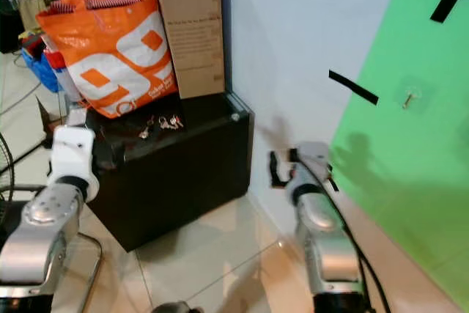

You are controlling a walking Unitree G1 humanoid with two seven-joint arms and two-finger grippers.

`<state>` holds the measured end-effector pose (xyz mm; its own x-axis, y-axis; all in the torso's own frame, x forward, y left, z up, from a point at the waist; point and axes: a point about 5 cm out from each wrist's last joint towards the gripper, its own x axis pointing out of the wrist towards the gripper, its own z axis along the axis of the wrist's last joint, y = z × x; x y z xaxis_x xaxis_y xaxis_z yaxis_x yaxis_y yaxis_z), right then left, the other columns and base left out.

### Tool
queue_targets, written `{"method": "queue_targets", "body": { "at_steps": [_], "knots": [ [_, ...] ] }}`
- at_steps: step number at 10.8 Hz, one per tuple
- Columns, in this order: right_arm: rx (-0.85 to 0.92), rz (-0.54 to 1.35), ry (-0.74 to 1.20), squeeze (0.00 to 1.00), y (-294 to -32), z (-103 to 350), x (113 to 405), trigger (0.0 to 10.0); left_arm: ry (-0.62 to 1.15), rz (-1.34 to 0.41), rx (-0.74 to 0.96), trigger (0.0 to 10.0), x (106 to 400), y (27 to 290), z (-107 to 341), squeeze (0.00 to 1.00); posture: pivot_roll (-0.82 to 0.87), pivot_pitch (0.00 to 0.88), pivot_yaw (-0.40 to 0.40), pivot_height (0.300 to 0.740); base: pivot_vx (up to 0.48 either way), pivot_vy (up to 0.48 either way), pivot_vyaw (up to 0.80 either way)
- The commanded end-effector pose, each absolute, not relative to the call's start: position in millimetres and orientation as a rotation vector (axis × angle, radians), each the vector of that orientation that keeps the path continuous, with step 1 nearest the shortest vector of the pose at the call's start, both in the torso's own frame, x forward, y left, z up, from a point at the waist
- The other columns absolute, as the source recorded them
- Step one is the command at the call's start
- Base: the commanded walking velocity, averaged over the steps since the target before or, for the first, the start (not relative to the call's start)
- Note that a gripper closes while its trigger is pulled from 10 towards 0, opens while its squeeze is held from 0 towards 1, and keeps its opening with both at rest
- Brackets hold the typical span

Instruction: Hang keys on a hook

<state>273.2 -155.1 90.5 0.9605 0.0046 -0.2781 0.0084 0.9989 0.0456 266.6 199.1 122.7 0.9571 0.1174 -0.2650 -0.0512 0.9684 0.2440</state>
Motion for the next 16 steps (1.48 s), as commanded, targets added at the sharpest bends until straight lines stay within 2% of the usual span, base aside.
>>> {"method": "queue_targets", "body": {
  "at_steps": [1,7,9,11,16],
  "knots": [
    [0.027,-0.028,0.281,1.00,-158.6,91.4,274.9,10.0,0.246,0.074,0.254,10.0,269.1,198.0,126.5,0.00,0.01,0.000,0.044,0.740,0.000,0.000,0.00],
    [-0.022,0.020,0.273,1.00,-152.9,90.6,275.7,10.0,0.204,0.040,0.258,10.0,268.4,190.0,131.2,0.00,0.01,0.000,0.030,0.740,0.000,0.000,0.00],
    [-0.017,0.023,0.259,1.00,-152.5,92.6,276.5,10.0,0.187,0.023,0.266,10.0,270.2,188.1,133.4,0.00,0.02,0.000,0.030,0.740,0.274,0.000,0.80],
    [-0.112,-0.057,0.229,1.00,-159.2,95.2,280.9,10.0,0.170,-0.006,0.293,10.0,272.3,185.4,135.7,0.00,0.02,0.000,0.029,0.740,0.308,0.000,0.80],
    [-0.052,-0.081,0.174,1.00,-161.1,98.9,283.7,10.0,0.168,-0.075,0.338,10.0,270.3,183.3,132.1,0.00,0.02,0.000,0.022,0.740,0.335,0.000,0.00]
  ]
}}
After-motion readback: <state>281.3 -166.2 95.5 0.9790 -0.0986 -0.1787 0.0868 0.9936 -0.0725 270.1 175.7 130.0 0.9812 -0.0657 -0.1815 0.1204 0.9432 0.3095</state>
